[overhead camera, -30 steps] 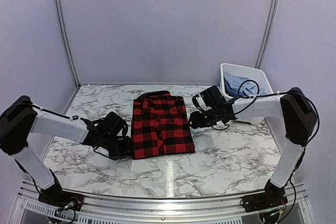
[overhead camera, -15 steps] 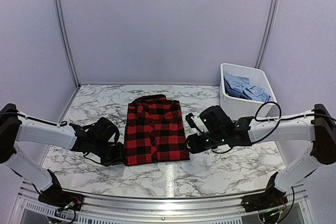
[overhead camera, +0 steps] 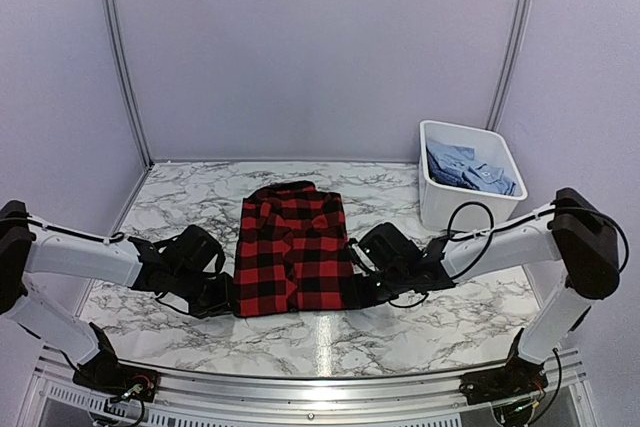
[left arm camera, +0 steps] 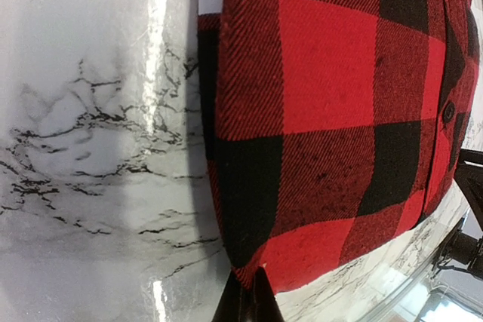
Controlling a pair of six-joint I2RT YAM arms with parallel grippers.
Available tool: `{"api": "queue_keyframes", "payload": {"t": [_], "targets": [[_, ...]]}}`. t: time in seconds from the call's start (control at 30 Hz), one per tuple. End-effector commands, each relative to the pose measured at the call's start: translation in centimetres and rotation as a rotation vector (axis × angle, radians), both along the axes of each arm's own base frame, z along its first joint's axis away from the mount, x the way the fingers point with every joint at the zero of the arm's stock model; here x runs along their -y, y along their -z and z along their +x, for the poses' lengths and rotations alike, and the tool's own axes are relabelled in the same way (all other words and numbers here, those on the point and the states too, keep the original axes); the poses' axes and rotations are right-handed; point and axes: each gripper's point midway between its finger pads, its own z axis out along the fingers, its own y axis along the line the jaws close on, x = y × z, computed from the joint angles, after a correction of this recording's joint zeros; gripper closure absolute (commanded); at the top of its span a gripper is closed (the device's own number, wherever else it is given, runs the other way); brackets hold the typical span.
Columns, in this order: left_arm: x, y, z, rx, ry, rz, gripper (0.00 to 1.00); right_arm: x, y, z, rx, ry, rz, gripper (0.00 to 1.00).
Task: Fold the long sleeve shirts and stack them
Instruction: Pick up from the center of the board.
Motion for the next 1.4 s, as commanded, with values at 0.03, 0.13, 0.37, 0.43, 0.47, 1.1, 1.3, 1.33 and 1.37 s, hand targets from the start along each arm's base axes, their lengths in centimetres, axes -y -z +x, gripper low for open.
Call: {"api": "queue_keyframes", "payload": {"t": [0.03,0.13,0.37,0.43,0.47,1.1,1.3,1.33,1.37], "targets": [[-1.2,0.6,-0.8,-0.007,0.011,0.05,1.0,1.5,0.8,-0.7,-0.015,0.044,-0.022,0.79],[-1.1,0.5,-0.8,-0.006,0.013,0.048,1.0,2.2,0.4,-1.1,-0.015,0.049,-0.024,0.75],[-1.1,0.3,-0.8,-0.004,0.013,0.05,1.0,3.3,0.0,-2.0,-0.031,0.06,-0.025,0.64],[-1.2,0.3,-0.7,-0.003,0.012,0.051,1.0,3.3,0.2,-2.2,-0.037,0.055,-0.022,0.63],[-1.2,0.3,-0.7,-0.003,0.011,0.051,1.0,3.1,0.2,-2.2,-0.039,0.048,-0.019,0.63],[-1.2,0.1,-0.6,-0.004,0.003,0.051,1.0,1.5,1.2,-2.2,-0.038,0.008,-0.043,0.7],[-1.1,-0.1,-0.5,0.003,0.004,0.05,1.0,1.5,1.0,-1.9,-0.024,0.013,-0.042,0.89],[-1.1,-0.2,-0.4,0.008,0.004,0.048,1.0,1.4,0.8,-1.8,-0.019,0.013,-0.039,0.93],[-1.0,-0.3,-0.4,0.012,0.005,0.045,1.0,1.3,0.6,-1.7,-0.013,0.013,-0.037,0.98]]}}
